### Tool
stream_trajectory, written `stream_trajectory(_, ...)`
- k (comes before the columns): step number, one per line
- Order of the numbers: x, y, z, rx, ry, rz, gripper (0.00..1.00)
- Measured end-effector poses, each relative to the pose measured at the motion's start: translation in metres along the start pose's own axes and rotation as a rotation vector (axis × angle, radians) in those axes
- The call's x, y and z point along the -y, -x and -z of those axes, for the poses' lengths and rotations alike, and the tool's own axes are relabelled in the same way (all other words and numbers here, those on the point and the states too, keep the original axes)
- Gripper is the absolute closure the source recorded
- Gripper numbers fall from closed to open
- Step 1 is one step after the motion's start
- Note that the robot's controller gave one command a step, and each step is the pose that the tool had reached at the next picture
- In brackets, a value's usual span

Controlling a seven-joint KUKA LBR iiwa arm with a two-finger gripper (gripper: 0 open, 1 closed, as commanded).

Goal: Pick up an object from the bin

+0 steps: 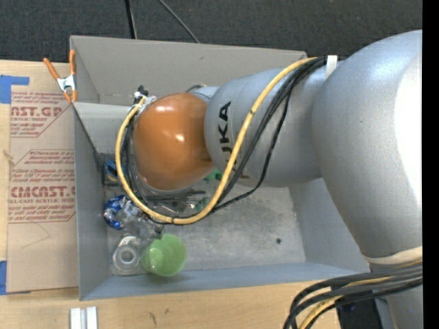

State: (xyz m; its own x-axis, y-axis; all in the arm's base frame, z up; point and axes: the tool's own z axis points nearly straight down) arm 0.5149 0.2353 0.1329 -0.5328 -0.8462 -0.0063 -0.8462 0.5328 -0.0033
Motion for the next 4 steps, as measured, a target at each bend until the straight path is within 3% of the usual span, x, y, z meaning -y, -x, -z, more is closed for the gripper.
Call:
stream_trajectory(1,-0.001,-0.001,-0.002,-0.002,0.003,0.0,0.0)
stream_trajectory(2,0.007,0.003,-0.059,-0.011,0.01,0.468,0.0)
stream_trajectory(3,0.008,0.007,-0.059,0.009,0.0,0.469,1.0)
stream_trajectory(4,0.008,0.003,-0.063,-0.002,0.006,0.469,0.0)
